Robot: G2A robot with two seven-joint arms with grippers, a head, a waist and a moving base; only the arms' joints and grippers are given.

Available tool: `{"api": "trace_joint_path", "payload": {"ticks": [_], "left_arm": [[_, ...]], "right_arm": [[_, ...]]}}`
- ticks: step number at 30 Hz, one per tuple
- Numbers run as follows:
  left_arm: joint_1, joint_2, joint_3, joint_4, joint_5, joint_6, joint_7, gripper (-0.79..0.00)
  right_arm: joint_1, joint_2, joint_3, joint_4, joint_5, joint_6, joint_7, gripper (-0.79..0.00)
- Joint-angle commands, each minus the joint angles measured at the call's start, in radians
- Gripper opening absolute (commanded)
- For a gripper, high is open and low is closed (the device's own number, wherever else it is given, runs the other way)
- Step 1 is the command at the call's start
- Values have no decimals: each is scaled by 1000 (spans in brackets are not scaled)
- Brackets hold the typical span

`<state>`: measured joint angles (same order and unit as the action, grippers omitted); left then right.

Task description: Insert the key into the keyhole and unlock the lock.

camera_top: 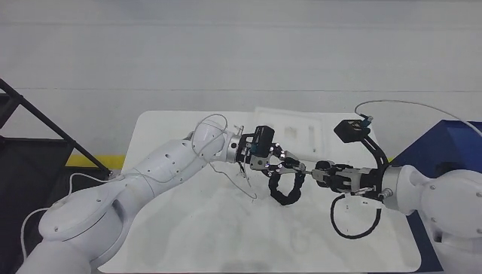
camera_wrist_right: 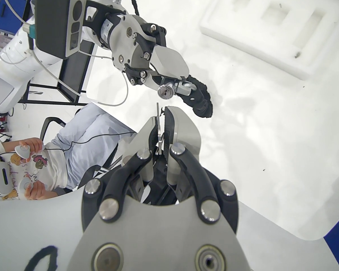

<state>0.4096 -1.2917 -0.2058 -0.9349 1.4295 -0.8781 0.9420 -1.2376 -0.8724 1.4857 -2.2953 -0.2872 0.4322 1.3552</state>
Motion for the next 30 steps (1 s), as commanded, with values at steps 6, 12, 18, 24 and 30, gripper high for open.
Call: {"api": "trace_joint_path", "payload": {"ticks": [6, 12, 18, 24, 30], "left_arm": [[1, -17, 5, 21, -1, 0, 0, -785], [3, -26, 10, 35, -5, 2, 2, -785], [3, -30, 15, 39, -6, 5, 5, -785], [3, -32, 20, 40, -10, 7, 7, -785], [1, -32, 26, 40, -13, 9, 9, -785]], "right_arm": [[6, 2, -10, 18, 9, 38, -26, -785], [8, 8, -22, 20, -18, 53, -32, -785], [14, 12, -34, 27, -32, 60, -32, -785], [22, 16, -49, 36, -49, 64, -32, -785], [33, 19, -65, 40, -54, 63, -31, -785]]}}
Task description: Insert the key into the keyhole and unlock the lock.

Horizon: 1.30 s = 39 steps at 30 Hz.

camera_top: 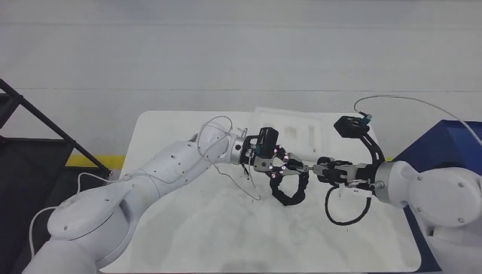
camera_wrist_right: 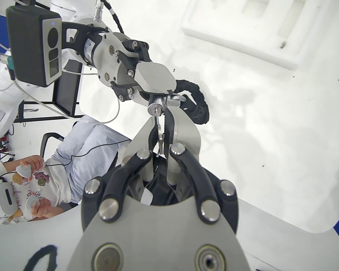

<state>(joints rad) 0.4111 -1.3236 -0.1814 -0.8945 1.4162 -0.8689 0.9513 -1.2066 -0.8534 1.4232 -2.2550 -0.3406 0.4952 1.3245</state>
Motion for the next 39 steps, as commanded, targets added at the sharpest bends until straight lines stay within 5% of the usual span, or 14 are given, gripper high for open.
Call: {"api": "trace_joint_path", "payload": {"ticks": [1, 29, 30, 32, 39], "left_arm": [[0, 0, 2, -1, -2, -1, -1, -785], [-3, -1, 11, -4, -48, -8, -8, -785], [-2, 0, 11, -3, -50, -9, -9, -785], [1, 0, 11, -1, -57, -10, -10, -785], [16, 9, 10, 9, -122, -23, -23, -785]], "right_arm": [[4, 1, -5, -1, -2, -4, -1, -785], [43, 2, -80, 51, 36, 12, -60, -785], [46, 2, -81, 53, 40, 13, -65, -705], [49, 2, -80, 58, 49, 16, -75, 0], [51, 4, -51, 73, 93, -8, -93, 0]]}}
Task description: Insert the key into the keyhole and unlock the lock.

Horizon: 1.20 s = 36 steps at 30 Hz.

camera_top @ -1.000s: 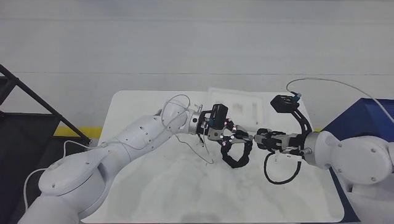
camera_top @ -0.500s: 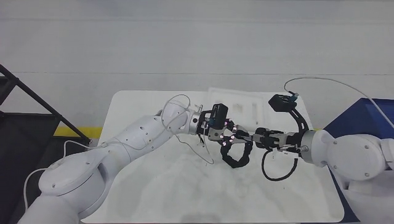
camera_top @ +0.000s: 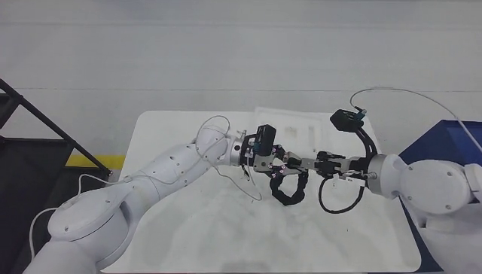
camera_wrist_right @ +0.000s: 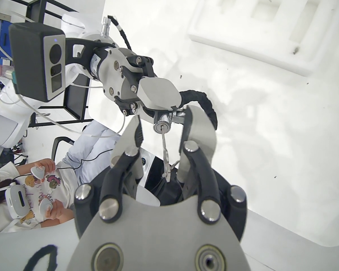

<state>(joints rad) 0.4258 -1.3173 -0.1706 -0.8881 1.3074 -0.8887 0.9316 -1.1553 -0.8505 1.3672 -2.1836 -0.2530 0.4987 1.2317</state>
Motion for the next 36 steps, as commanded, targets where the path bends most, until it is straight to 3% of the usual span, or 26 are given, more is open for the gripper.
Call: {"api": "trace_joint_path", "payload": {"ticks": [1, 8, 13, 17, 21, 30, 36], "left_arm": [[2, 6, -1, 4, -24, -11, -11, -785], [-8, 37, -15, -14, -134, -124, -124, -785], [-15, 65, 1, -40, -152, -124, -124, -785], [-12, 83, 1, -69, -135, -124, -124, -785], [-16, 98, 1, -92, -145, -124, -166, -785], [-55, 133, 1, -139, -360, -124, -462, -785], [-61, 149, 1, -193, -603, -124, -671, -785]], "right_arm": [[0, 2, 10, 1, 12, -36, 2, 0], [6, 19, 10, -6, -30, -412, 116, 0], [-20, 25, 8, 0, -4, -568, 128, 0], [-47, 29, 36, 36, 45, -631, 106, 0], [-47, 29, 36, 36, 45, -631, 106, 0], [-54, 31, 36, 15, 16, -645, 85, 0], [-36, 36, 21, -18, -85, -840, 45, 0]]}}
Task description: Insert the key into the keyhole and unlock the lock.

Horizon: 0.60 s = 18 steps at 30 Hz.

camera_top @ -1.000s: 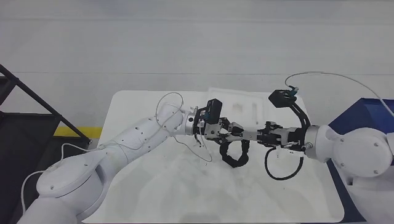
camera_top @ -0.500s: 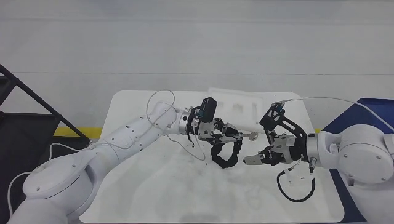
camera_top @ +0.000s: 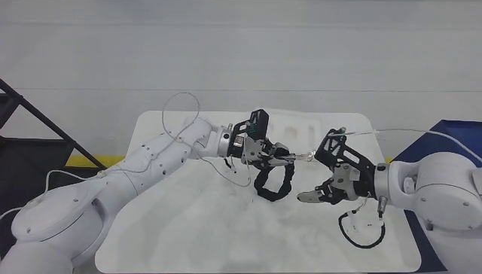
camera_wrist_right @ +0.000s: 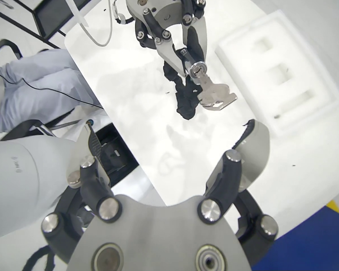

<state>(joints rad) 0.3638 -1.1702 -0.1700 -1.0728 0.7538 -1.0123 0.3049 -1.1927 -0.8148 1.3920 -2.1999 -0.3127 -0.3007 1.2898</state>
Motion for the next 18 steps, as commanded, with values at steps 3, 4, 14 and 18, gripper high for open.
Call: {"api": "trace_joint_path", "payload": {"ticks": [3, 4, 14, 18], "left_arm": [[1, 5, 0, -25, -151, 0, -145, -785], [0, 6, 0, -28, -181, 0, -174, -785], [-5, -2, 0, -40, -355, 0, -344, -785], [-11, -2, 0, -35, -371, 0, -367, -785]], "right_arm": [[-10, 0, -19, -19, -69, -77, -63, 0], [-14, 0, -22, -27, -84, -83, -78, 0], [-37, 1, -66, -59, -153, -76, -107, 0], [-27, 3, -59, -42, -152, -55, -99, 0]]}}
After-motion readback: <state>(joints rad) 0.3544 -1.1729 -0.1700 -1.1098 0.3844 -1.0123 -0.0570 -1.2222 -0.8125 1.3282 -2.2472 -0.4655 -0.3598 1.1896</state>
